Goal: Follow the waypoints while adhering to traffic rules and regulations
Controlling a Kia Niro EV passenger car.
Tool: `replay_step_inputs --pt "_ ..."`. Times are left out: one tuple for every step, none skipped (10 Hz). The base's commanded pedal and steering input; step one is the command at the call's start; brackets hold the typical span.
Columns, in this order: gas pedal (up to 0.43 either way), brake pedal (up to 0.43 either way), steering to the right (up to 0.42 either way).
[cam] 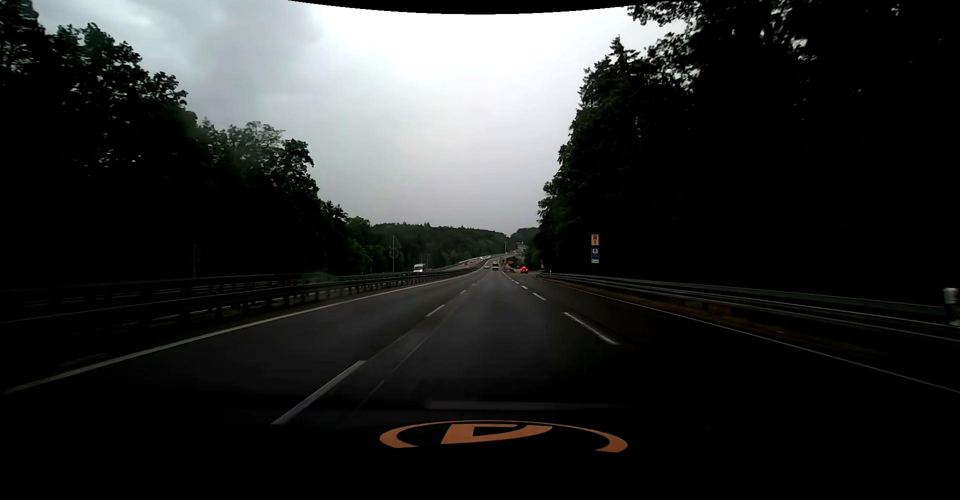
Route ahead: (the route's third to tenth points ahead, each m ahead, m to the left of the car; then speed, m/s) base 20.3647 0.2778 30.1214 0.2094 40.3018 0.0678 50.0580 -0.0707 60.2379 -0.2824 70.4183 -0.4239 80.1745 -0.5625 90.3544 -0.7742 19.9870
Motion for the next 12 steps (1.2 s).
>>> replay_step_inputs --pt "0.0 0.0 0.0" --pt "0.0 0.0 0.0" --pt "0.0 0.0 0.0" --pt "0.0 0.0 0.0" --pt "0.0 0.0 0.0" --pt "0.0 0.0 0.0" --pt "0.0 0.0 0.0" --pt "0.02 0.0 -0.001" --pt "0.028 0.0 -0.001" --pt "0.028 0.0 -0.001" --pt "0.028 0.0 -0.001" --pt "0.028 0.0 0.0"
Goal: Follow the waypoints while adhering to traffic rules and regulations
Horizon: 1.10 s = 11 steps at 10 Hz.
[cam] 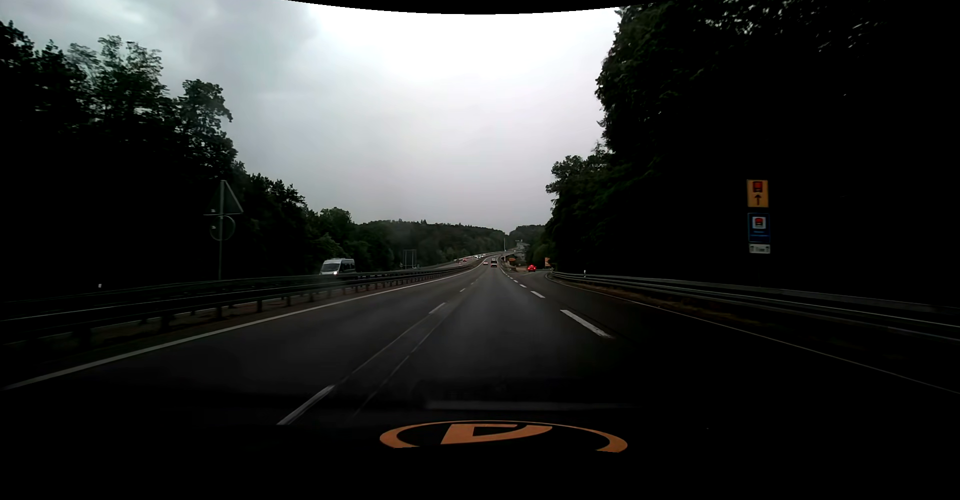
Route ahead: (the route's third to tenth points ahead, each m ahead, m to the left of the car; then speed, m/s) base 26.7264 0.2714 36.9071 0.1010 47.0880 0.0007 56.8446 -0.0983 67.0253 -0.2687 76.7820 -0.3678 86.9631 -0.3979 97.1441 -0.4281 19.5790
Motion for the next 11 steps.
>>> replay_step_inputs --pt "0.028 0.0 0.0" --pt "0.047 0.0 0.0" --pt "0.059 0.0 0.0" --pt "0.067 0.0 0.0" --pt "0.079 0.0 0.001" --pt "0.079 0.0 0.0" --pt "0.079 0.0 0.0" --pt "0.079 0.0 0.0" --pt "0.079 0.0 0.0" --pt "0.087 0.0 0.0" --pt "0.087 0.0 0.0"
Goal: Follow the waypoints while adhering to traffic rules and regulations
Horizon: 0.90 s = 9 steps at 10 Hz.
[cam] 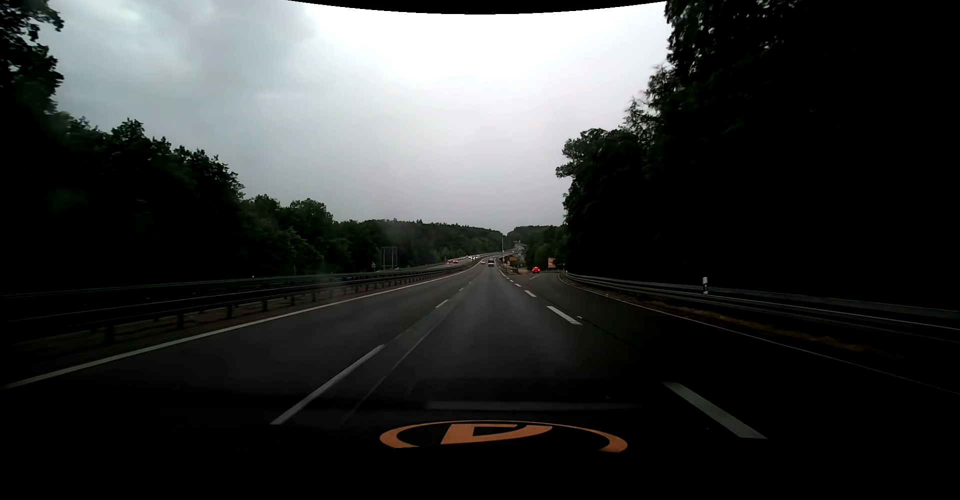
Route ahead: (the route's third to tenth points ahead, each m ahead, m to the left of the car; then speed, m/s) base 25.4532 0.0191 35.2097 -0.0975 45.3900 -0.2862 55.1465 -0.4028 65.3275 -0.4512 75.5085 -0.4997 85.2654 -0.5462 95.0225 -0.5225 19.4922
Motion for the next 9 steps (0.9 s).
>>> replay_step_inputs --pt "0.087 0.0 0.0" --pt "0.087 0.0 -0.001" --pt "0.087 0.0 -0.002" --pt "0.098 0.0 -0.002" --pt "0.118 0.0 -0.003" --pt "0.13 0.0 -0.003" --pt "0.13 0.0 -0.003" --pt "0.13 0.0 -0.003" --pt "0.13 0.0 -0.002"
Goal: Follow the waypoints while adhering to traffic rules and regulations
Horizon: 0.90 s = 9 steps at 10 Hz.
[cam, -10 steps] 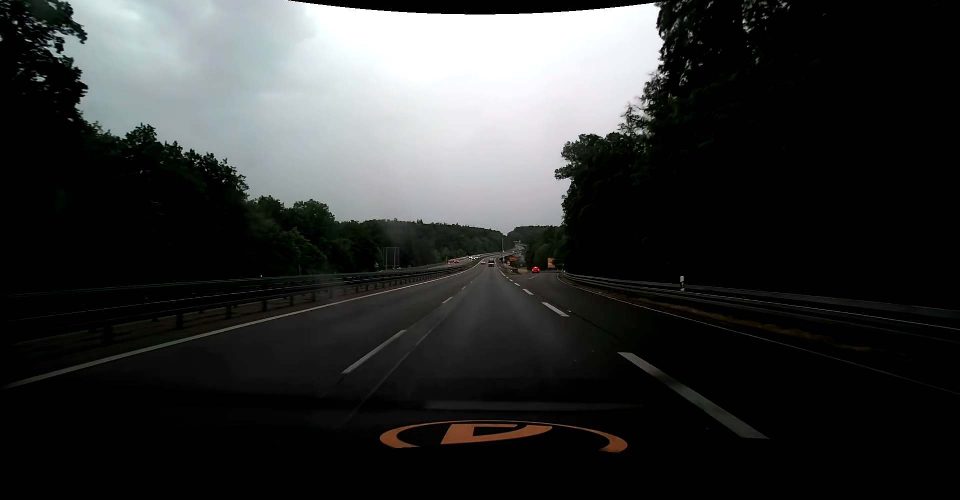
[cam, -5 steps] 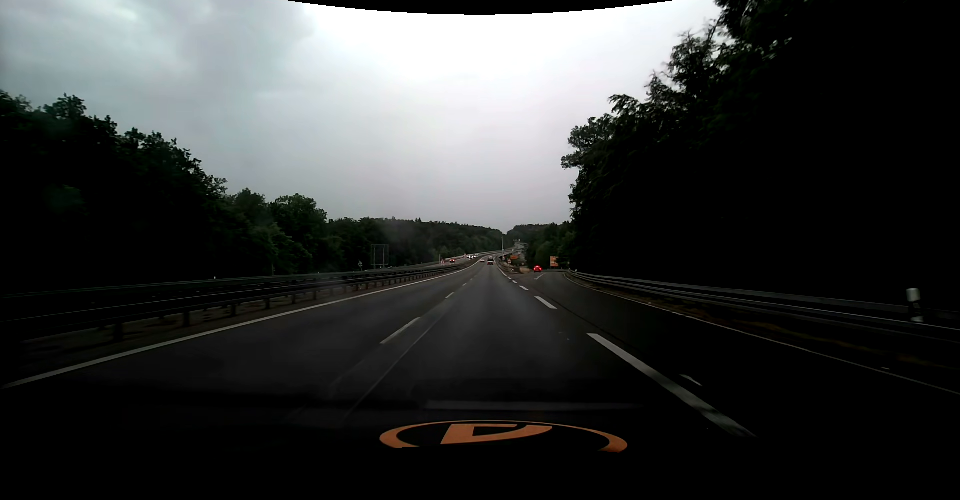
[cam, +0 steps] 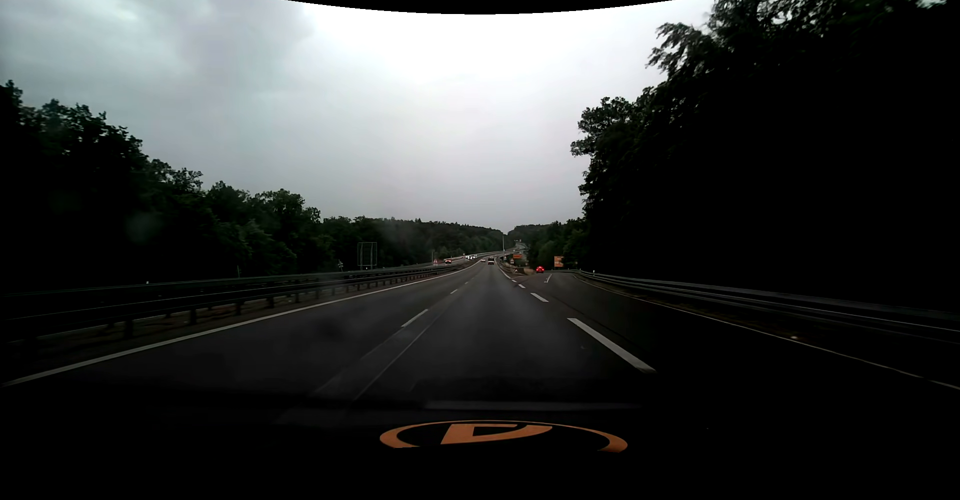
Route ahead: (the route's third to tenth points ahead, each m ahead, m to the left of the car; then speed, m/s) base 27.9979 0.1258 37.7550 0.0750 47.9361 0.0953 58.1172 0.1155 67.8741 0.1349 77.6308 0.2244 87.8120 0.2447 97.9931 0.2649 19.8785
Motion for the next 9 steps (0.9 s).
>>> replay_step_inputs --pt "0.13 0.0 -0.002" --pt "0.13 0.0 -0.002" --pt "0.13 0.0 -0.003" --pt "0.118 0.0 -0.003" --pt "0.118 0.0 -0.003" --pt "0.118 0.0 -0.003" --pt "0.087 0.0 -0.003" --pt "0.079 0.0 -0.003" --pt "0.059 0.0 -0.003"
